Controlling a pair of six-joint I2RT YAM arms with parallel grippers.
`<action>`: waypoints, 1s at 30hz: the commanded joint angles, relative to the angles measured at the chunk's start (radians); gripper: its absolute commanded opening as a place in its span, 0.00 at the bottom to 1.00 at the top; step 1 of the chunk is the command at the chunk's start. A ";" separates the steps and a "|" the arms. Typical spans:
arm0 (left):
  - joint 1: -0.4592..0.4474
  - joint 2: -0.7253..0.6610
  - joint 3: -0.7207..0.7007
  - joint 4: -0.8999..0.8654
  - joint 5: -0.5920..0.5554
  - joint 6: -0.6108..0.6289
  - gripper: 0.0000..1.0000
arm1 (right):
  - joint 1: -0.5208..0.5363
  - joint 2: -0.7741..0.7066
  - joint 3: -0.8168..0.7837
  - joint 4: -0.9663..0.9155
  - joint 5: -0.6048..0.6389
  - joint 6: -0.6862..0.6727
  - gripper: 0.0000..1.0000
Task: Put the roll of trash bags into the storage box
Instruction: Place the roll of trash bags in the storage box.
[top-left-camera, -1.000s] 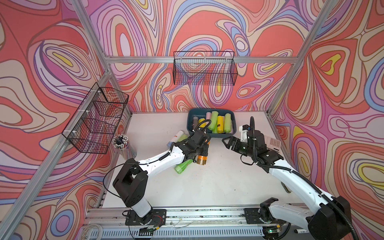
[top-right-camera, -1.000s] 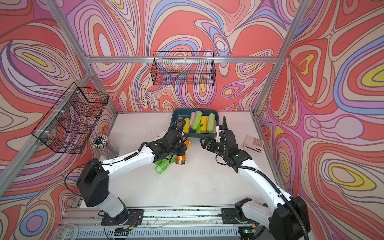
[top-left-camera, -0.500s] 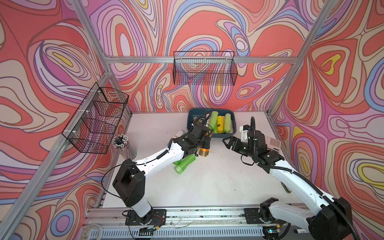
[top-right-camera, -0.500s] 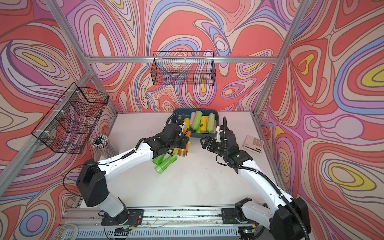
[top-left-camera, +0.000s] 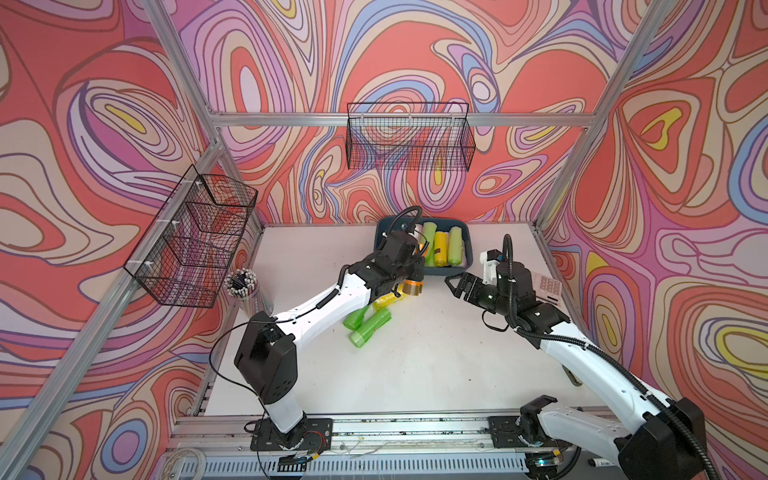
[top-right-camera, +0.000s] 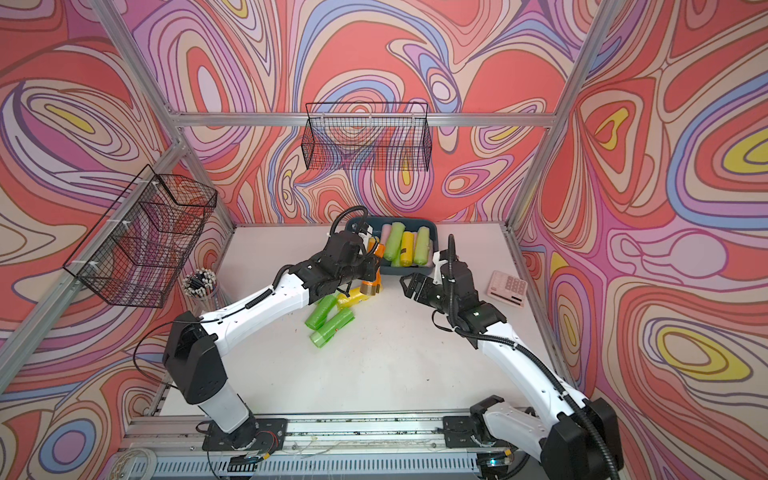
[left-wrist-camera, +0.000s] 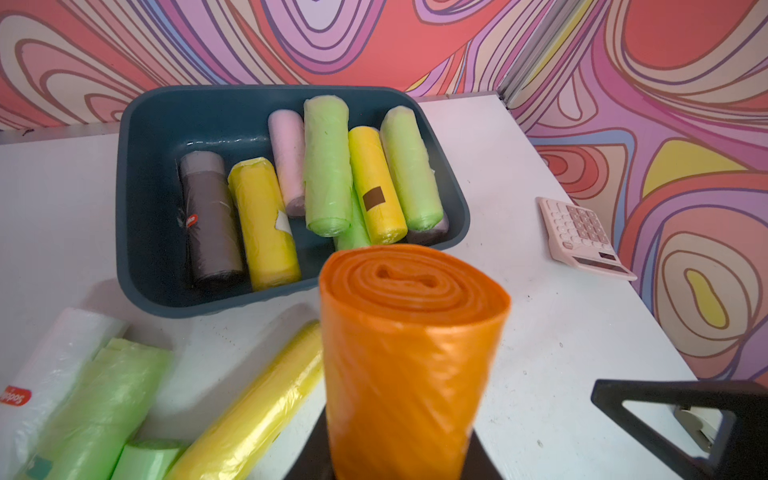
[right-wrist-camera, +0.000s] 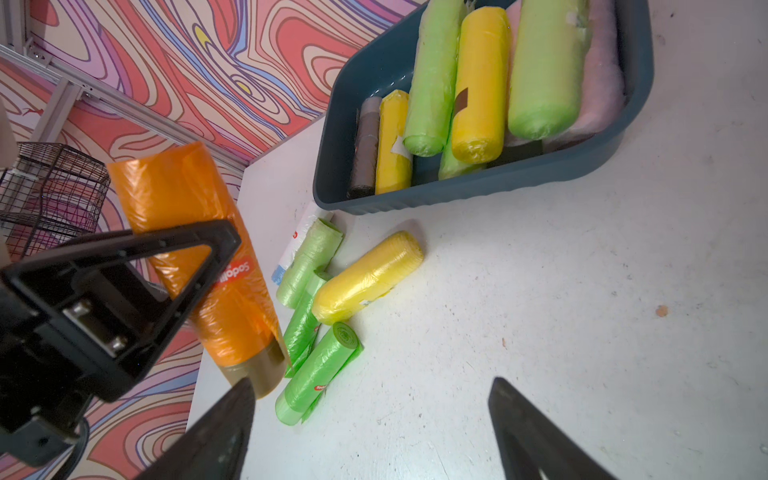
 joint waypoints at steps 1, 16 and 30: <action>0.011 0.035 0.055 0.034 0.021 0.015 0.27 | 0.005 -0.013 -0.018 0.028 -0.006 0.007 0.90; 0.058 0.196 0.204 0.063 0.039 0.038 0.26 | 0.004 -0.001 -0.082 0.149 -0.002 0.020 0.90; 0.095 0.359 0.380 0.032 0.017 0.085 0.26 | 0.004 0.053 -0.070 0.162 0.003 0.027 0.90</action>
